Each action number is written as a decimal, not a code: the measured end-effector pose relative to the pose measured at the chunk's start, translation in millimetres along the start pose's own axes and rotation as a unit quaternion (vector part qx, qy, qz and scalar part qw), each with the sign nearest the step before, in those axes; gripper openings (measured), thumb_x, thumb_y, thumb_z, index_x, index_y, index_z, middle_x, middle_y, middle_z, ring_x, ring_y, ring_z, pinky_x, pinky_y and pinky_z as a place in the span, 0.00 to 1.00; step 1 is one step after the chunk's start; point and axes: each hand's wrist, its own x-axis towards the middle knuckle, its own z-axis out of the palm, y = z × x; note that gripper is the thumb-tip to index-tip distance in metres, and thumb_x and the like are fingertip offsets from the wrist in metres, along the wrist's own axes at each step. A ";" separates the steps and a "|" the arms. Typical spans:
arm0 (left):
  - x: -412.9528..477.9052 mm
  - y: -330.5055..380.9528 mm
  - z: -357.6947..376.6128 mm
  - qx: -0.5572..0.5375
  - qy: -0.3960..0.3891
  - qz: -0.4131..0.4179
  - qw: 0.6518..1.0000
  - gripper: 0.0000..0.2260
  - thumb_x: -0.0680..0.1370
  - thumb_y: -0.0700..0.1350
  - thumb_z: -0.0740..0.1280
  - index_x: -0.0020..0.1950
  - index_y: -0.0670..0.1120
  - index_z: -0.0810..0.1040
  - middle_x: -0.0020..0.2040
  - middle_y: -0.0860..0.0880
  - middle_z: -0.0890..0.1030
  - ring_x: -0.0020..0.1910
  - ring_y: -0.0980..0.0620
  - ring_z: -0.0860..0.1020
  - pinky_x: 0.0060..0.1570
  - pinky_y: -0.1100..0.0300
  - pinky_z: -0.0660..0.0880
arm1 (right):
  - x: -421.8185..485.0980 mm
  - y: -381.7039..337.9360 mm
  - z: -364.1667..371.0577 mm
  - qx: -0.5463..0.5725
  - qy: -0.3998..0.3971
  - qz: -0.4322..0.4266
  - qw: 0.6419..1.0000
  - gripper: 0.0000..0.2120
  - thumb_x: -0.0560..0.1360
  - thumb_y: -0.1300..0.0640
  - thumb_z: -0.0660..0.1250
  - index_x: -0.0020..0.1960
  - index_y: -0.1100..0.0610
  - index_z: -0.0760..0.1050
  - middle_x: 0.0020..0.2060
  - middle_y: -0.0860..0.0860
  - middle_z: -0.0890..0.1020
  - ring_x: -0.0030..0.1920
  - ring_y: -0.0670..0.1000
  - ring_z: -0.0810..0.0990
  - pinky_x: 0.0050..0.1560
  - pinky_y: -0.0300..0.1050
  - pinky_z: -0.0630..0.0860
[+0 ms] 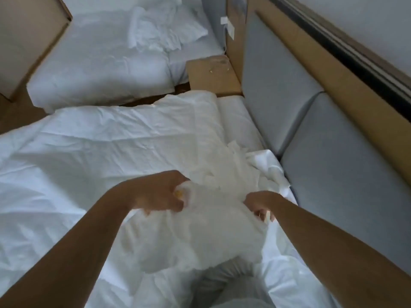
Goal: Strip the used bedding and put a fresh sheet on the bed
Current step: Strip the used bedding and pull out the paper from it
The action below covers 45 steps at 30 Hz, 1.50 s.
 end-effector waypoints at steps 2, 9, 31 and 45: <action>16.6 -6.1 35.2 0.054 -0.038 -0.033 0.997 0.20 0.76 0.38 0.66 0.62 0.60 0.77 0.54 0.64 0.76 0.49 0.58 0.79 0.40 0.61 0.79 | 40.2 9.3 26.0 -0.142 0.170 -0.021 0.975 0.22 0.79 0.51 0.66 0.68 0.61 0.67 0.63 0.59 0.73 0.65 0.61 0.76 0.53 0.55 0.79; 54.8 -20.5 128.4 -0.080 -0.136 -0.065 0.985 0.17 0.73 0.39 0.60 0.45 0.63 0.75 0.44 0.64 0.78 0.45 0.62 0.76 0.48 0.62 0.74 | 114.6 -22.7 73.2 -0.214 0.467 -0.245 0.822 0.37 0.67 0.43 0.72 0.73 0.53 0.68 0.70 0.60 0.70 0.67 0.63 0.70 0.60 0.59 0.71; 139.4 26.3 171.7 -0.116 0.076 0.006 0.990 0.11 0.85 0.48 0.59 0.51 0.43 0.77 0.44 0.48 0.79 0.38 0.51 0.75 0.44 0.61 0.71 | -0.3 -18.4 -17.4 -0.106 0.351 -0.124 0.922 0.14 0.71 0.49 0.70 0.50 0.54 0.70 0.44 0.51 0.75 0.44 0.55 0.77 0.42 0.50 0.76; 20.7 13.7 168.9 -0.011 -0.260 0.060 0.964 0.14 0.85 0.51 0.59 0.62 0.44 0.77 0.63 0.44 0.78 0.59 0.45 0.76 0.52 0.60 0.64 | 118.8 -27.2 -43.4 -0.102 0.340 -0.026 0.934 0.19 0.75 0.59 0.70 0.63 0.63 0.74 0.59 0.59 0.81 0.58 0.60 0.81 0.49 0.47 0.75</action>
